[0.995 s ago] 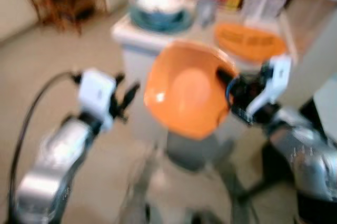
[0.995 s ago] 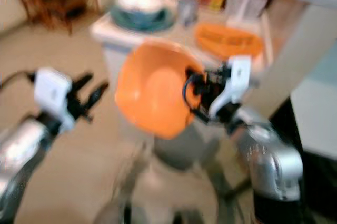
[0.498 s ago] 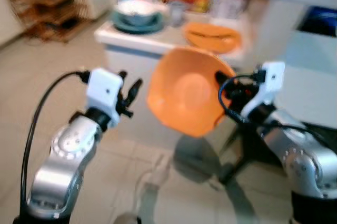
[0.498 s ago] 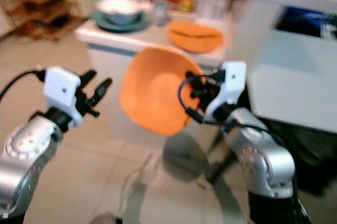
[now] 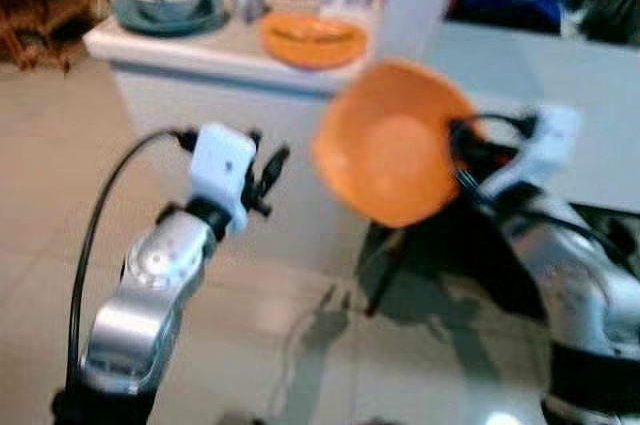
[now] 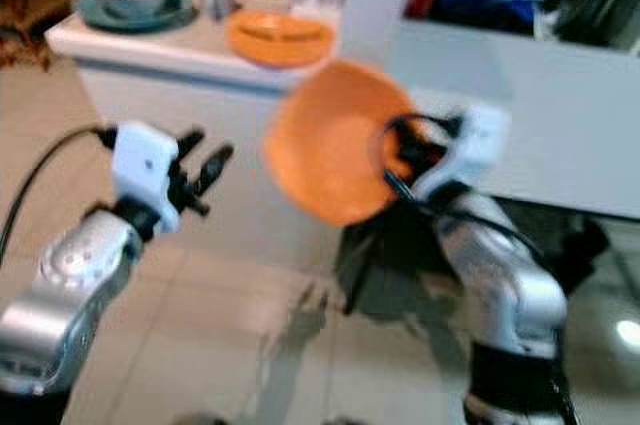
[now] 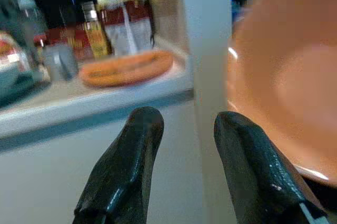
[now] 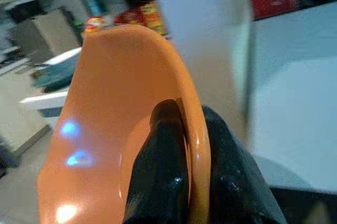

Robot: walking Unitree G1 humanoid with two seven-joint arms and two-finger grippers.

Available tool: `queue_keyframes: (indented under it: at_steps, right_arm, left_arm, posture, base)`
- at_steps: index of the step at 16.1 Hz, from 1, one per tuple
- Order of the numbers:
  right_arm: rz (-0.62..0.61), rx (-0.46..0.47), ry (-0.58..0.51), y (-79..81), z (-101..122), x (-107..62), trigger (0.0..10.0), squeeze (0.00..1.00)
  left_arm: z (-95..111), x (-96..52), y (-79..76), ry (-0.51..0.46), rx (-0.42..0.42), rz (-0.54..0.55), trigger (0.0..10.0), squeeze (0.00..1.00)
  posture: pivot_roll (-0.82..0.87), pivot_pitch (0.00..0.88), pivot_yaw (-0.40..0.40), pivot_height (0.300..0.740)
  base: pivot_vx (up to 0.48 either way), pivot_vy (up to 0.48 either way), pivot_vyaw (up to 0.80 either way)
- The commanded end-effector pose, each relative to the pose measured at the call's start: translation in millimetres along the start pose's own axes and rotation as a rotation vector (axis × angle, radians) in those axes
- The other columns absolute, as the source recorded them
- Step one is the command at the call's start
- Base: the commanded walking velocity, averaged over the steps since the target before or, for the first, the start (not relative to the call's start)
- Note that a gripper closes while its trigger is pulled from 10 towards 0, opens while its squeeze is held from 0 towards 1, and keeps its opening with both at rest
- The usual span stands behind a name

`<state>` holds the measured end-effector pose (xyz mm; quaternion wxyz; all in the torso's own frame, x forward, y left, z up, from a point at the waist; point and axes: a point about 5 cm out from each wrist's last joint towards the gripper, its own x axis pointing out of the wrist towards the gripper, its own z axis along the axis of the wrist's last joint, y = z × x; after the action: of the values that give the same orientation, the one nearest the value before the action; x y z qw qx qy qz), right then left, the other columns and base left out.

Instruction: Setting the table

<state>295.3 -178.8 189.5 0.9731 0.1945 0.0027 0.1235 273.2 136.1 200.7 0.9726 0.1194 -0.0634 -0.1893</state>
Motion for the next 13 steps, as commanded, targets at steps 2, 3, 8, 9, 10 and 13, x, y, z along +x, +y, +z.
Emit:
queue_keyframes:
  at_steps: [2, 3, 8, 9, 10, 13]
  right_arm:
    - [0.038, 0.011, 0.011, 7.1, -3, -4.8, 10.0, 0.0]
    - [-0.004, 0.014, -0.017, 4.8, 0, -7.8, 10.0, 0.0]
    - [-0.199, 0.039, -0.108, -11.7, 1, -18.8, 10.0, 0.0]
    - [-0.216, 0.026, -0.104, -12.6, -1, -17.0, 10.0, 0.0]
    - [-0.218, -0.004, -0.102, -11.1, 2, -13.2, 10.0, 0.0]
    - [-0.156, 0.024, -0.104, -1.8, 2, -2.2, 10.0, 0.0]
  left_arm:
    - [-5, -0.9, 1.6, 0.02, -0.002, 0.024, 10.0, 0.0]
    - [-8, -1.9, 3.1, 0.031, -0.015, 0.045, 10.0, 0.0]
    - [-8, 1.5, 3.2, 0.029, -0.021, 0.113, 10.0, 0.0]
    - [-10, 0.2, 4.8, 0.035, -0.02, 0.121, 10.0, 0.0]
    - [-12, 0.1, 8.1, 0.043, -0.025, 0.146, 10.0, 0.0]
    - [-9, 7.3, 2.1, 0.026, -0.034, 0.162, 10.0, 0.0]
  posture:
    - [-0.03, 0.065, -0.017, 0.74]
    - [-0.05, 0.067, -0.01, 0.74]
    - [-0.02, 0.079, -0.022, 0.74]
    - [-0.04, 0.08, -0.019, 0.74]
    - [-0.05, 0.081, -0.021, 0.74]
    - [-0.02, 0.077, -0.036, 0.74]
  base:
    - [0.0, -0.48, 0.0]
    - [0.0, -0.48, 0.0]
    - [0.0, -0.48, 0.0]
    - [0.0, -0.48, 0.0]
    - [0.0, -0.48, 0.0]
    - [0.0, -0.48, 0.0]
